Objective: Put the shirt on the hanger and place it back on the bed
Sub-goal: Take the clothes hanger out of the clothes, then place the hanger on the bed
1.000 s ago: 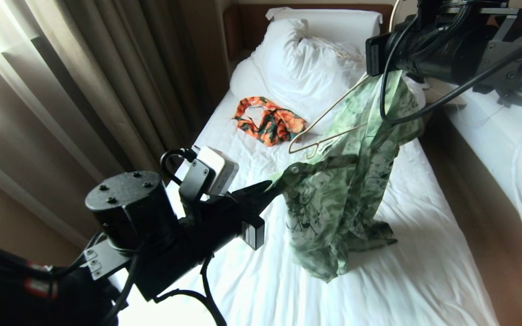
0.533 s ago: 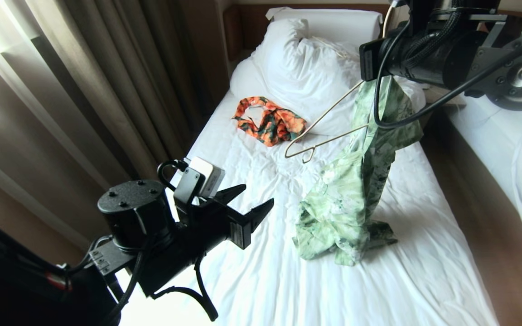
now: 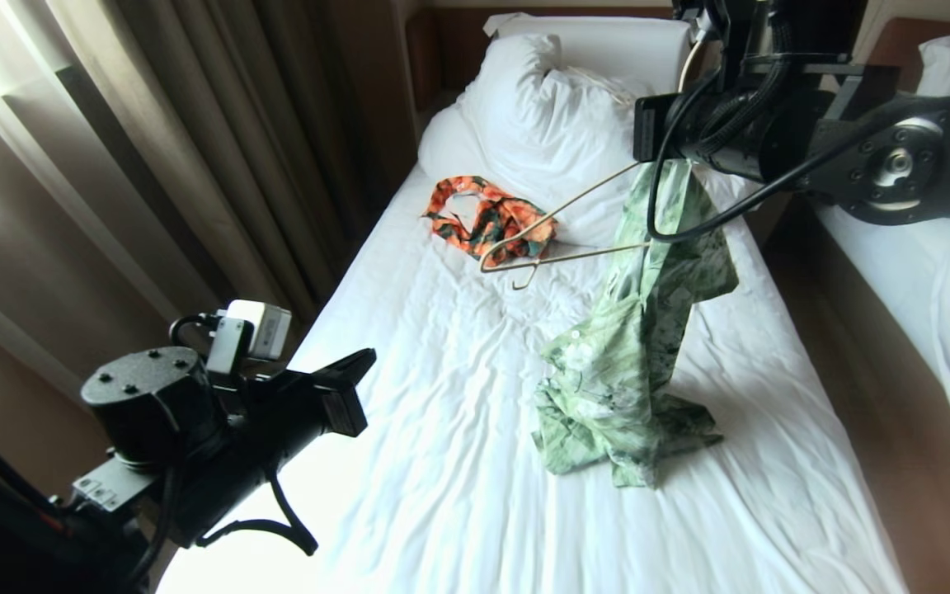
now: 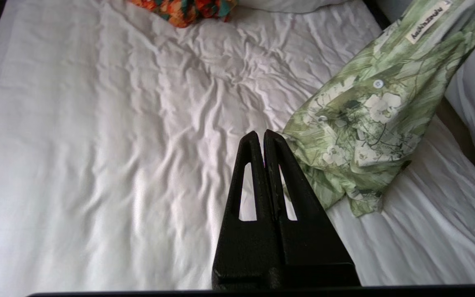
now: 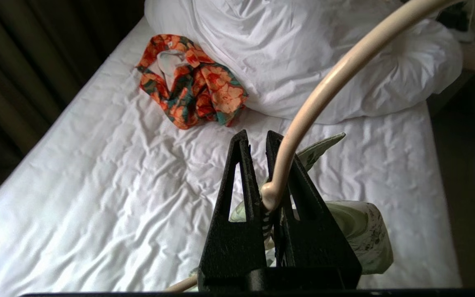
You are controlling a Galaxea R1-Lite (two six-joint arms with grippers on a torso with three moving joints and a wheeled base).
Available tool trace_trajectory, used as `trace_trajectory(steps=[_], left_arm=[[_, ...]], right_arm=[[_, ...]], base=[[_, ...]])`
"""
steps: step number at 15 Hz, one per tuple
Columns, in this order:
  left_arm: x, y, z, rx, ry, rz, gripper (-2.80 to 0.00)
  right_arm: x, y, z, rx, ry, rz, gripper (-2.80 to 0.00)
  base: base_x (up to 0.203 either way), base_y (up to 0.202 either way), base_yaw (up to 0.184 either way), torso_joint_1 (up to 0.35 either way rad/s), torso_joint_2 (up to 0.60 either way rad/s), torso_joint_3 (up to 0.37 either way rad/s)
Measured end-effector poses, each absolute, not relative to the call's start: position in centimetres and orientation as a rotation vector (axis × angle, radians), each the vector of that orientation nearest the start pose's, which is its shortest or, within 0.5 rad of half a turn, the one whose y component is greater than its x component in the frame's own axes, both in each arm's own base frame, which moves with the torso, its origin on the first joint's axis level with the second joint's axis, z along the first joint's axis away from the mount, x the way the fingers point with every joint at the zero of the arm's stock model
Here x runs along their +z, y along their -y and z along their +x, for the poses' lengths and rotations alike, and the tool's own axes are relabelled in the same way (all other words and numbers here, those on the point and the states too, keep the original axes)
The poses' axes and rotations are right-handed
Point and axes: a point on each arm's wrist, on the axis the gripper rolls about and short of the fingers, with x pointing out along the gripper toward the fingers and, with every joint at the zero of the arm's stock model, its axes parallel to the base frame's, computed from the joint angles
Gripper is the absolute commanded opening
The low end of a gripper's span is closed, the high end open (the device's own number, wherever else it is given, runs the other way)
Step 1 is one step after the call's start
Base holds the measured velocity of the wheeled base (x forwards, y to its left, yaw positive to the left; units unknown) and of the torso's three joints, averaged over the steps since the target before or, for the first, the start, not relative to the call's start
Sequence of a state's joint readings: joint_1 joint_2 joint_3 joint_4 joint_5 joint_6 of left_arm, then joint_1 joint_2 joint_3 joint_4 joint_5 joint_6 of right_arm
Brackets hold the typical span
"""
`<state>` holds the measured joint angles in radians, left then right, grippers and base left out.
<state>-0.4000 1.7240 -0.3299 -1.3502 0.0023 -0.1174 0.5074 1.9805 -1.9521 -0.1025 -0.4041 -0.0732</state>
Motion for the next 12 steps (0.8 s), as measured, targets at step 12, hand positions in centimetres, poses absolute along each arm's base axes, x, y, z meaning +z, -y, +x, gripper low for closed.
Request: trace_trajectory(steps=[12], left_arm=[[12.1, 6.6, 21.5, -0.29, -0.082, -0.147, -2.8]], right_arm=[[25.3, -17.4, 38.5, -0.026, -0.36, 0.118, -2.8]], base=[[0.0, 0.0, 0.0, 0.0, 0.0, 0.0]])
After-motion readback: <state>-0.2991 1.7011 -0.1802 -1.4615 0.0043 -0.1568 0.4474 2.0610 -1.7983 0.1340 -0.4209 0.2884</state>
